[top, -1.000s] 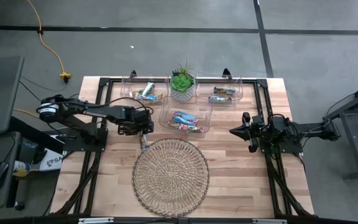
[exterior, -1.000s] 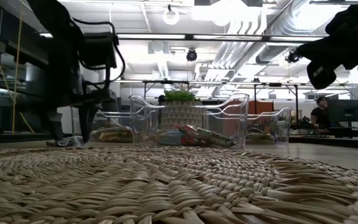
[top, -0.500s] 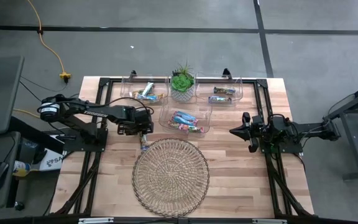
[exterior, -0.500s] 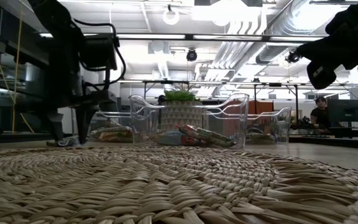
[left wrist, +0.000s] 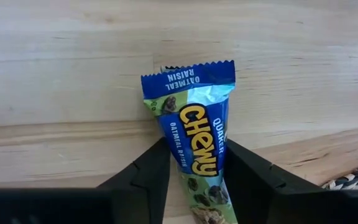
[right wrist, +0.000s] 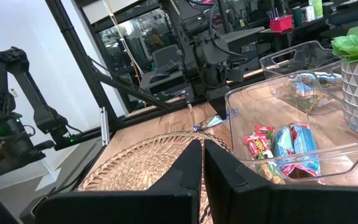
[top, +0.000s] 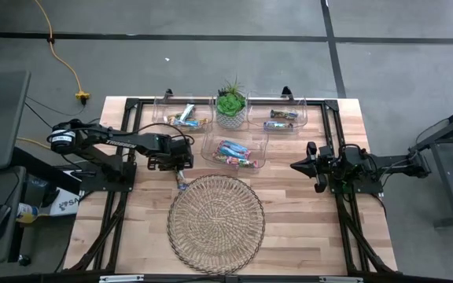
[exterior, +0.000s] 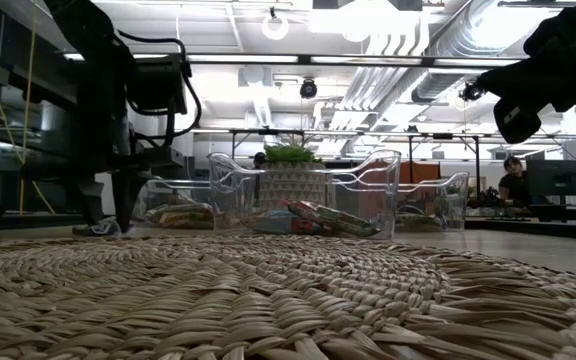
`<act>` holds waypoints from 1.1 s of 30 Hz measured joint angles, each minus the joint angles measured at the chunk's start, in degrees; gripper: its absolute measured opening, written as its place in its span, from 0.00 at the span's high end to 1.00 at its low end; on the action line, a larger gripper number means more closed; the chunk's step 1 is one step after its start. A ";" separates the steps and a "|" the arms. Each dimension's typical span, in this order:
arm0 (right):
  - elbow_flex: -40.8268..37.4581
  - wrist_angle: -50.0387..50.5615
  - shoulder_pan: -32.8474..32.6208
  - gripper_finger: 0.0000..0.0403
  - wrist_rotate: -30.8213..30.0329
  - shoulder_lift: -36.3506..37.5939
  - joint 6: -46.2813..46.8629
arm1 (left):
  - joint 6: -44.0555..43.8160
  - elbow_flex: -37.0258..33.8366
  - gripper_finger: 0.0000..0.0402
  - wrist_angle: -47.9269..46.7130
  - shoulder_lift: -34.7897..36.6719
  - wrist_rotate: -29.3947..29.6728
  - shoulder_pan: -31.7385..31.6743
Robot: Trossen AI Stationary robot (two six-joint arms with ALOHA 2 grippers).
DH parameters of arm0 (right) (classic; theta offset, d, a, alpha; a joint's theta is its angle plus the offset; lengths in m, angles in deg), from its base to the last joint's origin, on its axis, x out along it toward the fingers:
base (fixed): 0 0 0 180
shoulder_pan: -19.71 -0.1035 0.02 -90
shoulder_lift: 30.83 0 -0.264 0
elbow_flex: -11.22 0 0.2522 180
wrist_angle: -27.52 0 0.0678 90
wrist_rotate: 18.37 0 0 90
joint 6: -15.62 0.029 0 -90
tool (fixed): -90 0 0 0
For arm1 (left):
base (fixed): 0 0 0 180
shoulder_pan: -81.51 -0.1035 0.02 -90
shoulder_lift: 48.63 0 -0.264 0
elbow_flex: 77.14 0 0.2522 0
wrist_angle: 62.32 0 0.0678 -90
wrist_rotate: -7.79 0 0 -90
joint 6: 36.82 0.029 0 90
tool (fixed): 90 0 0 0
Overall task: Pick and place Granola Bars by type
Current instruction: Put the blue granola bar into the top right transparent bin
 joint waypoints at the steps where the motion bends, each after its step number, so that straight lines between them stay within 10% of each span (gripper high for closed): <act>1: -0.01 0.00 0.00 1.00 0.00 0.00 0.00 | -0.01 0.00 0.67 0.00 0.00 -0.01 0.00; 33: -0.01 -0.01 0.00 1.00 -0.17 0.02 0.00 | 8.42 1.70 0.68 4.81 3.17 0.09 0.04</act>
